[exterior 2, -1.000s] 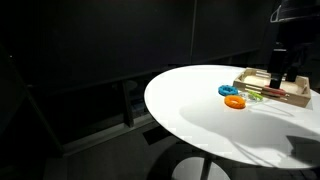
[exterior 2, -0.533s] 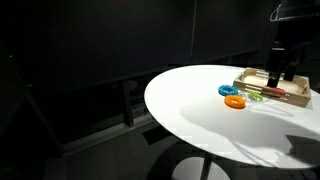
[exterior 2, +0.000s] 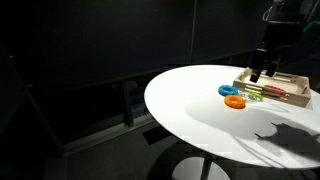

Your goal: Pick up the orange ring and place it in the wooden tray

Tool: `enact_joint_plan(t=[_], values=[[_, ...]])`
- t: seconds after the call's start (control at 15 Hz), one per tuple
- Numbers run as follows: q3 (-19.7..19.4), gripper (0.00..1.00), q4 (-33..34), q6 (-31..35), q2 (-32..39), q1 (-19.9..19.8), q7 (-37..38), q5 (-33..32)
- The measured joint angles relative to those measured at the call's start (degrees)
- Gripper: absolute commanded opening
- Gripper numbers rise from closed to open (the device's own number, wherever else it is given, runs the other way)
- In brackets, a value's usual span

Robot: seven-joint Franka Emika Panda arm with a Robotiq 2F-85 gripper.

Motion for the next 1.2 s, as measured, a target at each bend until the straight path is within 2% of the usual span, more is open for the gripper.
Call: enact_joint_plan(t=[0.6, 0.93, 1.2], values=[[-2.9, 1.0, 0.0, 15.0, 10.8, -1.4, 0.1, -2.2], [-3.3, 1.0, 0.0, 20.4, 15.2, -1.4, 0.1, -1.6], [-3.3, 1.0, 0.0, 22.9, 17.9, -1.2, -0.8, 1.5]])
